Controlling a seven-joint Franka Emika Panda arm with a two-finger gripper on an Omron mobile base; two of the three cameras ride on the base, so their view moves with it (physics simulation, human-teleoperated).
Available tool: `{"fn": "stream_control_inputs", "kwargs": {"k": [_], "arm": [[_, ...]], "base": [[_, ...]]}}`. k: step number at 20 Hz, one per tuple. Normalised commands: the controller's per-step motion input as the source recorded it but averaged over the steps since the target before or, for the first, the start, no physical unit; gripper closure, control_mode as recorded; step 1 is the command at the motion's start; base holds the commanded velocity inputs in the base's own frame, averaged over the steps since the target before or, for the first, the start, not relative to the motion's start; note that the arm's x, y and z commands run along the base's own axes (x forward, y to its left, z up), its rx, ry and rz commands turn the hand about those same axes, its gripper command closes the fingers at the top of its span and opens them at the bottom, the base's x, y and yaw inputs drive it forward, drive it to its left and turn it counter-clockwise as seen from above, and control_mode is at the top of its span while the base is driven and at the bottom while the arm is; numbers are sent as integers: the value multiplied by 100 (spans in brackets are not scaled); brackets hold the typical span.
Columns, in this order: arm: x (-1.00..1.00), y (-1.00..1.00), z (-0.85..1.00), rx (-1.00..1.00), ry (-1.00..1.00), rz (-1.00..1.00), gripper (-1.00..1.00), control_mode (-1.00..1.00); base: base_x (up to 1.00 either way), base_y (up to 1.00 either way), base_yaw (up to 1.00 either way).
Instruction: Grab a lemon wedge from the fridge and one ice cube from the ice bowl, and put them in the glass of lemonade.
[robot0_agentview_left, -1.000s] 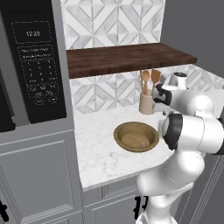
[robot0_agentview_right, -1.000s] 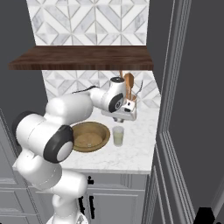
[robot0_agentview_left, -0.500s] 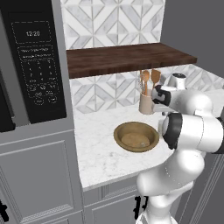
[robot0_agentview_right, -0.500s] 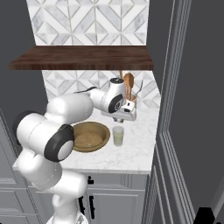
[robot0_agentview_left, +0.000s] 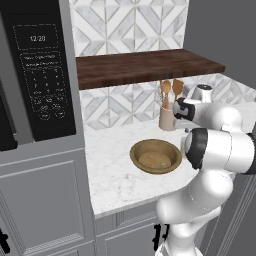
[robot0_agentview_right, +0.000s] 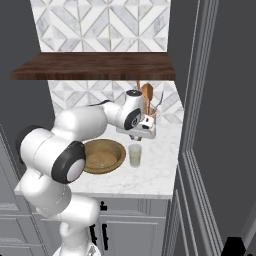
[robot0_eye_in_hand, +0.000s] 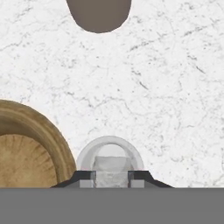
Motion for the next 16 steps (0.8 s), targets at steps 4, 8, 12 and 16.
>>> {"fn": "stream_control_inputs", "kwargs": {"k": [4,8,12,16], "arm": [[-9,0,0,0,-5,0,100,-100],[0,0,-3,0,-4,0,100,-100],[0,0,-4,0,-4,0,100,-100],[0,0,-12,0,-2,0,100,-100]], "base": [[0,0,0],[0,0,0],[0,0,0],[0,0,0]]}}
